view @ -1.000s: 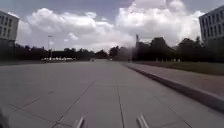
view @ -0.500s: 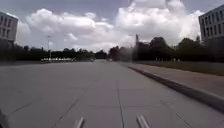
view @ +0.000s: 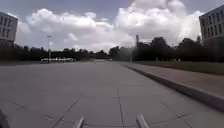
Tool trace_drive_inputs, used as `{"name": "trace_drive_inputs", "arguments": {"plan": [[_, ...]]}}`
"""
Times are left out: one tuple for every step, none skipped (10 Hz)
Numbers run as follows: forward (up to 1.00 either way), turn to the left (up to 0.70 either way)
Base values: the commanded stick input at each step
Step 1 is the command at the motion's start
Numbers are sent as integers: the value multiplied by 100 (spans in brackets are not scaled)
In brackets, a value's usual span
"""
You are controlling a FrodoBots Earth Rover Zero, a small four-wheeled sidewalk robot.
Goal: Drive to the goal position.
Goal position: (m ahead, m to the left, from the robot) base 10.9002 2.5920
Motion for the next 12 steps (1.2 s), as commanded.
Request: {"name": "trace_drive_inputs", "arguments": {"plan": [[70,0],[70,0],[70,0],[70,0],[70,0],[70,0],[70,0],[70,0],[70,0],[70,0],[70,0],[70,0]]}}
